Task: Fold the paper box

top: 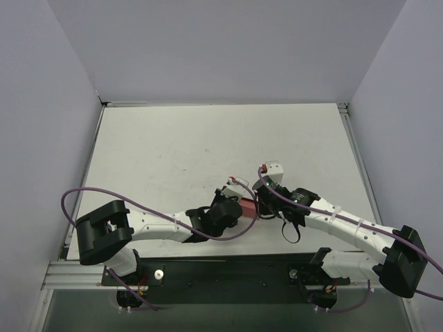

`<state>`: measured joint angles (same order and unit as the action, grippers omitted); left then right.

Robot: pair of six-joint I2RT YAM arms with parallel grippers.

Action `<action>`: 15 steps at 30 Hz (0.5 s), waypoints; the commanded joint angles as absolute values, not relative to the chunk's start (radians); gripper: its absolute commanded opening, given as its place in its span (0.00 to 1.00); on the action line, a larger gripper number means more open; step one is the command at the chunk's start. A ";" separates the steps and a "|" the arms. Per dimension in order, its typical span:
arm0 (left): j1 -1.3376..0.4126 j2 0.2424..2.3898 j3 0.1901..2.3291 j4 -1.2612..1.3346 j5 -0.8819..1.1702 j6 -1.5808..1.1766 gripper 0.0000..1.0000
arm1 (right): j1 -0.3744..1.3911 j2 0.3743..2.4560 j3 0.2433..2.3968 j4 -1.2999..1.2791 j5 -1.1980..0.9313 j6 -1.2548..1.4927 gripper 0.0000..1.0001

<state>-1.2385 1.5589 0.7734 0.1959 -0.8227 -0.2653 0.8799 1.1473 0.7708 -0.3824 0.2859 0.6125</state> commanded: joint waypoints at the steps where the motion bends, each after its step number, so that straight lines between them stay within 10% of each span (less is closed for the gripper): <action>1: -1.250 1.605 0.761 0.028 -0.723 -0.273 0.00 | 0.897 1.155 0.715 -0.440 0.288 0.653 0.00; 15: -1.250 1.534 0.765 0.064 -0.712 -0.201 0.11 | 0.905 1.169 0.719 -0.469 0.341 0.687 0.00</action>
